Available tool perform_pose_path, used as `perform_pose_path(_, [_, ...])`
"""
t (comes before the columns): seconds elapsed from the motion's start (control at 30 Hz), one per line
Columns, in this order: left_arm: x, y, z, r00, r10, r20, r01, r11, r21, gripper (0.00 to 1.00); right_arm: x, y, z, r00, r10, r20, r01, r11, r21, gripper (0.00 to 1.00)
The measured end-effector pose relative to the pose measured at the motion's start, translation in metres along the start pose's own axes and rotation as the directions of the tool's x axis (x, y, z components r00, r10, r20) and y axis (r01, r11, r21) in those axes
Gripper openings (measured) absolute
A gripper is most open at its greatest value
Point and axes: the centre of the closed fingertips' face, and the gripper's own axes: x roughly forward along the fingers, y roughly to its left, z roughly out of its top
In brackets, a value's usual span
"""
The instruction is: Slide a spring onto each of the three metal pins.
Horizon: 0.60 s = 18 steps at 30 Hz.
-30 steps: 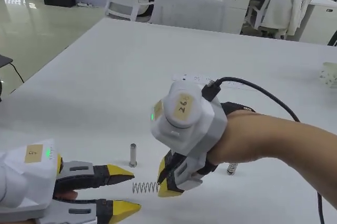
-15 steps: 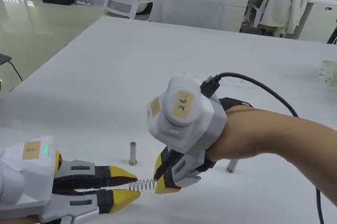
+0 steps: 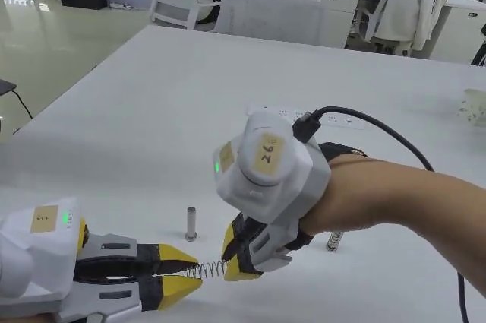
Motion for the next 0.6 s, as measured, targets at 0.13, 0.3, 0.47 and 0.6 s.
perform_pose_path(0.13, [0.000,-0.001,0.001,1.0000,-0.001,0.003,0.001,1.000,-0.002,0.02,-0.001,-0.001,-0.001,1.0000,0.002,0.008,-0.002,1.000,0.021,0.11])
perform_pose_path(0.3, [-0.001,-0.001,0.002,1.0000,0.000,0.008,0.000,1.000,-0.004,0.02,0.001,0.000,-0.006,0.9998,0.011,0.014,-0.011,0.999,0.047,0.14])
perform_pose_path(0.47, [-0.002,-0.002,0.007,0.9999,0.002,0.016,-0.002,1.000,0.000,0.02,0.007,0.002,-0.009,0.9996,0.020,0.021,-0.022,0.998,0.065,0.14])
perform_pose_path(0.6, [-0.002,-0.003,0.010,0.9997,-0.004,0.023,0.004,1.000,0.009,0.02,0.009,0.004,-0.010,0.9994,0.026,0.021,-0.027,0.997,0.072,0.14])
